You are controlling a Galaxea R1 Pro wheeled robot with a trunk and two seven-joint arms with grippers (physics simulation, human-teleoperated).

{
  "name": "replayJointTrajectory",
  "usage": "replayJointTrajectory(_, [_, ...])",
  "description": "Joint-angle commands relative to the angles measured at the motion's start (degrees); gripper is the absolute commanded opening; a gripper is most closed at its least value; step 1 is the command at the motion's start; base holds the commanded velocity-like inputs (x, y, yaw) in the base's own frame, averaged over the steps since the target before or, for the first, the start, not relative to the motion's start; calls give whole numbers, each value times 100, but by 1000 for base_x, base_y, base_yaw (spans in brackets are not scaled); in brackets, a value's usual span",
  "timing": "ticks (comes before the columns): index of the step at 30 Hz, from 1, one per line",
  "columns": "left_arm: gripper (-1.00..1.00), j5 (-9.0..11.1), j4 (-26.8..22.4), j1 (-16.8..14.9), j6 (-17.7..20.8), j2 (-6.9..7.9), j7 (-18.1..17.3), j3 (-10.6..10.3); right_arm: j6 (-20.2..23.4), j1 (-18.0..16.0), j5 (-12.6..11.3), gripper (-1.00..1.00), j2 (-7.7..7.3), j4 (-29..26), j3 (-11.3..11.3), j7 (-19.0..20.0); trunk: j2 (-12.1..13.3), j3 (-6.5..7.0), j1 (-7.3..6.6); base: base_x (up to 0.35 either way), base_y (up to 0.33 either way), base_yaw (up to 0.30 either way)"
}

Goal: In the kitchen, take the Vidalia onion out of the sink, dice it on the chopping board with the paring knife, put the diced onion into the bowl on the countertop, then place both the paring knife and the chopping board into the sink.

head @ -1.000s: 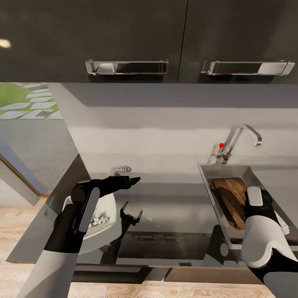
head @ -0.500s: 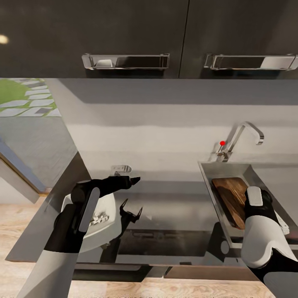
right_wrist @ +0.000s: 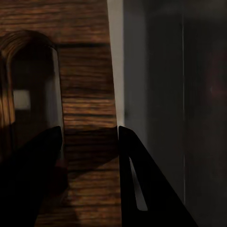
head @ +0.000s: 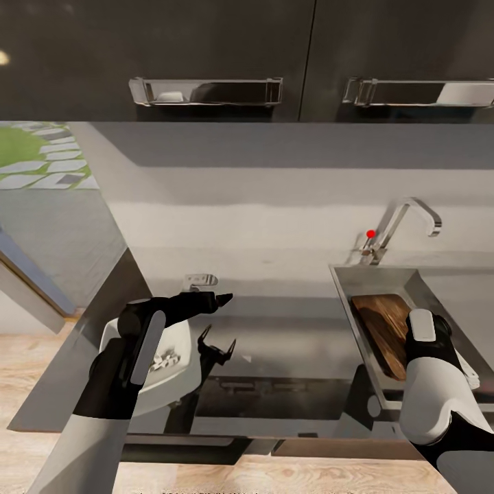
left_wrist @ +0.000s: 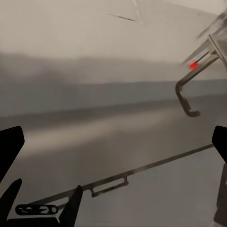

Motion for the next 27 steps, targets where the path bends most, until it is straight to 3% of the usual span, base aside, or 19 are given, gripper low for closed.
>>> replayJointTrajectory(1, [100, -9, -3, -5, 28, -3, -22, 6, 49, -4, -15, -100, -1, -8, -3, -23, -12, -18, 3, 0, 0, 0])
replayJointTrajectory(27, [100, -9, 0, -5, 28, -3, -20, 5, 58, -4, -15, -100, -1, -8, -3, -23, -12, -59, 3, 12, 0, 0])
